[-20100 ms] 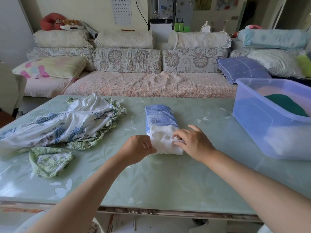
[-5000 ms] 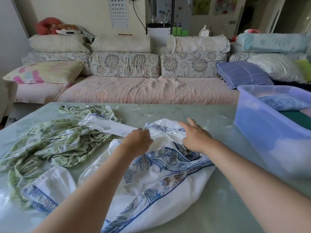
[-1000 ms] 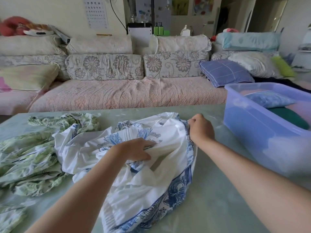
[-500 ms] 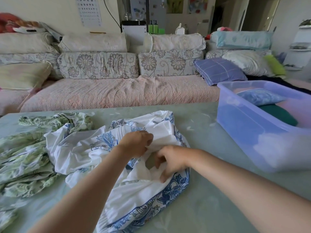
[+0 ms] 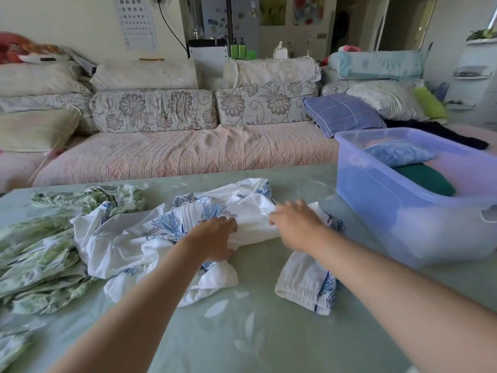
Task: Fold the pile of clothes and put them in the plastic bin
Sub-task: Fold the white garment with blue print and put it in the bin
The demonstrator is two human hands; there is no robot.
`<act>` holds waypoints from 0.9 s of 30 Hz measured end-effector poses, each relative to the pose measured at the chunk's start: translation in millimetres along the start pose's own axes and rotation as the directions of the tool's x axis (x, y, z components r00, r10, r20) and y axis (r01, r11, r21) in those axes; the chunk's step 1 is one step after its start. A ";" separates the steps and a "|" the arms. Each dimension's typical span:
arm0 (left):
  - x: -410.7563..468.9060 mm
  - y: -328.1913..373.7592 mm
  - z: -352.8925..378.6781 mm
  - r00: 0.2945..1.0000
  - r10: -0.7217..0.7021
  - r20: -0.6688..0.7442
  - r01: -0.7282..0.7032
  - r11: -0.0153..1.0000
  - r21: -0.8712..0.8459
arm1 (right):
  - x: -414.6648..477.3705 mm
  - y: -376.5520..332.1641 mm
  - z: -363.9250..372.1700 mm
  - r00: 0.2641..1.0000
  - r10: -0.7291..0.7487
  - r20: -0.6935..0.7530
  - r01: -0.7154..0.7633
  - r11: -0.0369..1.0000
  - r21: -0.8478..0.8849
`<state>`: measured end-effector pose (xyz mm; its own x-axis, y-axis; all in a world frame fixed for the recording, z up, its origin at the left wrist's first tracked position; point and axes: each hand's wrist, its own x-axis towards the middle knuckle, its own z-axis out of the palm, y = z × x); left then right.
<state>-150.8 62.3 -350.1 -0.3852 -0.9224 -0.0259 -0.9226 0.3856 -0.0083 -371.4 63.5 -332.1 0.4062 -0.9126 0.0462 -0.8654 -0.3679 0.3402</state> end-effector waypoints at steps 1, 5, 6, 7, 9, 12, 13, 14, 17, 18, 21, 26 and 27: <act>-4.1 2.2 -1.6 0.998 0.026 -0.052 -0.022 0.997 0.075 | -3.9 -13.2 1.8 0.998 -0.065 -0.010 0.066 0.980 0.189; -23.7 8.0 -12.7 0.994 -0.107 0.019 0.104 0.987 0.122 | -15.5 -55.2 11.8 0.977 -0.163 0.141 0.081 0.884 0.461; -29.7 8.2 -17.3 0.977 -0.178 0.117 0.163 0.978 0.127 | -15.0 -60.0 13.3 0.977 -0.163 0.137 0.084 0.887 0.454; -36.6 8.5 -22.2 0.949 -0.228 0.218 0.193 0.966 0.170 | -13.0 -63.5 14.0 0.980 -0.170 0.103 0.108 0.890 0.442; -50.0 7.8 -28.3 0.908 -0.215 0.360 0.144 0.966 0.213 | -10.4 -70.4 11.4 0.980 -0.198 0.005 0.176 0.885 0.431; -66.3 9.7 -32.7 0.926 -0.103 0.364 0.096 0.995 0.038 | -14.9 -82.0 2.1 0.961 -0.258 -0.098 0.271 0.811 0.519; -70.4 9.2 -34.1 0.932 -0.085 0.352 0.111 0.992 -0.056 | -18.1 -85.5 -0.9 0.951 -0.277 -0.137 0.306 0.780 0.545; -74.6 9.4 -36.9 0.931 -0.081 0.356 0.150 0.974 -0.169 | -21.4 -87.9 -3.3 0.944 -0.284 -0.169 0.329 0.761 0.559; -89.9 10.3 -46.8 0.943 -0.091 0.321 0.238 0.857 -0.457 | -28.0 -87.8 -11.8 0.945 -0.280 -0.168 0.326 0.781 0.533; -96.1 7.9 -48.4 0.955 -0.093 0.283 0.232 0.825 -0.515 | -28.8 -85.3 -15.3 0.949 -0.282 -0.140 0.314 0.813 0.490; -115.9 -4.7 -44.6 0.948 -0.050 0.315 0.248 0.735 -0.630 | -30.1 -70.7 -23.4 0.960 -0.255 -0.117 0.275 0.938 0.213; -143.4 -31.6 -19.2 0.943 -0.091 0.321 0.148 0.976 -0.158 | -41.0 -52.1 -28.0 0.986 -0.154 -0.068 0.160 0.982 0.098; -147.0 -33.1 -16.2 0.955 -0.106 0.277 0.136 0.986 -0.095 | -45.7 -54.2 -31.4 0.977 -0.181 -0.115 0.203 0.953 0.226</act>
<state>-64.0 184.7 -329.8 -0.2657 -0.9159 -0.3008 -0.9641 0.2523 0.0832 -333.9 130.7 -323.1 0.5872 -0.8043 0.0912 -0.8082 -0.5763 0.1214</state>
